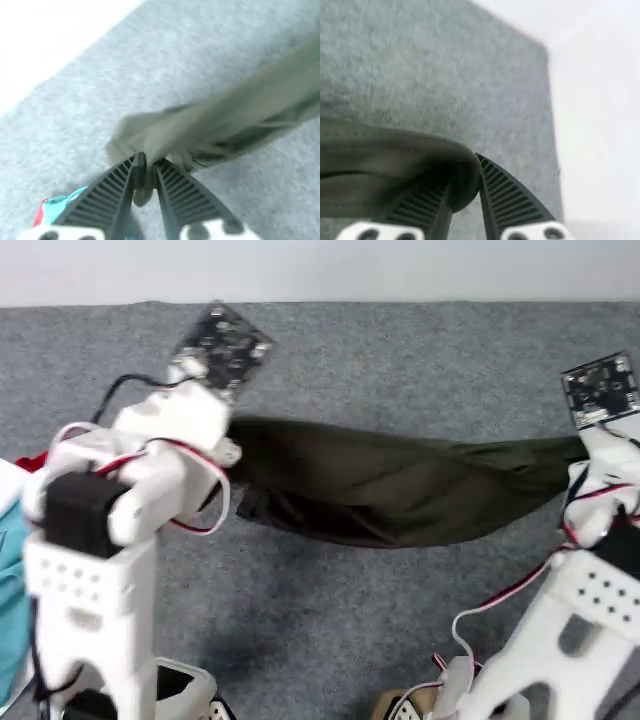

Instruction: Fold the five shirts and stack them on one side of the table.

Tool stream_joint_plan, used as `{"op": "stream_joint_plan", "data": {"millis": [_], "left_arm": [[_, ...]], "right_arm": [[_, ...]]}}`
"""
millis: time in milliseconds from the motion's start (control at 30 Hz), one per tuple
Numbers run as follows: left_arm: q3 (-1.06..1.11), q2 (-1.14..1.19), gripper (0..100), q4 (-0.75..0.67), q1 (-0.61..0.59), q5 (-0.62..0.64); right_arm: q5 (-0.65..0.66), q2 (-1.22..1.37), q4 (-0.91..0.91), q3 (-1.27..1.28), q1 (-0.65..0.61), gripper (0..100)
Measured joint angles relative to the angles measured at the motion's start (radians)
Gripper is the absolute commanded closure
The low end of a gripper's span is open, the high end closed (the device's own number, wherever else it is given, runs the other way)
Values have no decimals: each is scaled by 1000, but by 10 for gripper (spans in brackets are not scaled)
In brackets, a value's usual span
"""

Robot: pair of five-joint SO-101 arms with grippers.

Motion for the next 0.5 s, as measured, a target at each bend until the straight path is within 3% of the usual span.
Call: {"op": "stream_joint_plan", "data": {"millis": [500], "left_arm": [[-58, -173, 995, -95, -141, -2]], "right_arm": [[0, -371, -118, 0, -127, 989]]}}
